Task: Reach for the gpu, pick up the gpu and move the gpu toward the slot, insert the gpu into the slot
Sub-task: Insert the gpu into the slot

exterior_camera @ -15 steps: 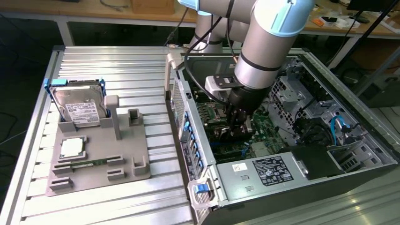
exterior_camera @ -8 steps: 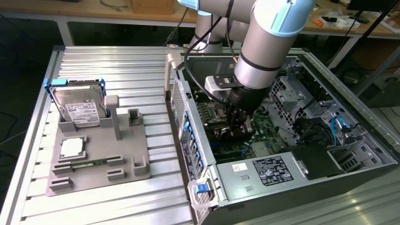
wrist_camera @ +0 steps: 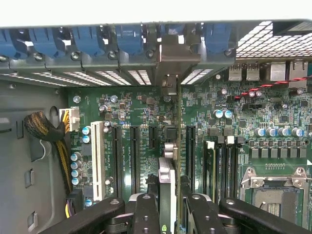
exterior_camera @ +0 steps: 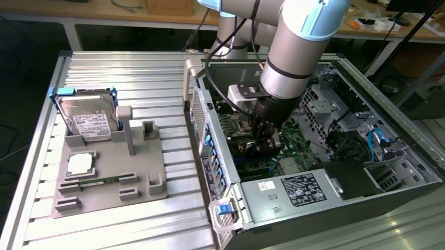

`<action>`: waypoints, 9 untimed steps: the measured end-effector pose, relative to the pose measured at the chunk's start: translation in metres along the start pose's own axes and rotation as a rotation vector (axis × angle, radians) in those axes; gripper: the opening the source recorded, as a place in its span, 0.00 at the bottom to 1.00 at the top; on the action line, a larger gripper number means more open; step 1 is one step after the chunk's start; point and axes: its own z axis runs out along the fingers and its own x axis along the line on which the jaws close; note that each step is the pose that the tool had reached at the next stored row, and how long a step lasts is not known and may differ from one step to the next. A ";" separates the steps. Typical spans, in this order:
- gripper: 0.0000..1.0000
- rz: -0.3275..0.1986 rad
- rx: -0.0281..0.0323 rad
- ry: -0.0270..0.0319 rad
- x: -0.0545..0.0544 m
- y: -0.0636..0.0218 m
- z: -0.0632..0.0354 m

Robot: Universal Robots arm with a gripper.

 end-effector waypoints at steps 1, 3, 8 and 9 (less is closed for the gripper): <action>0.27 0.000 0.0000 0.0000 0.000 0.0002 0.0001; 0.27 0.000 0.0002 -0.0002 0.000 0.0010 0.0006; 0.27 0.000 0.0000 0.0000 0.000 0.0022 0.0017; 0.27 0.000 0.0000 0.0000 0.000 0.0023 0.0017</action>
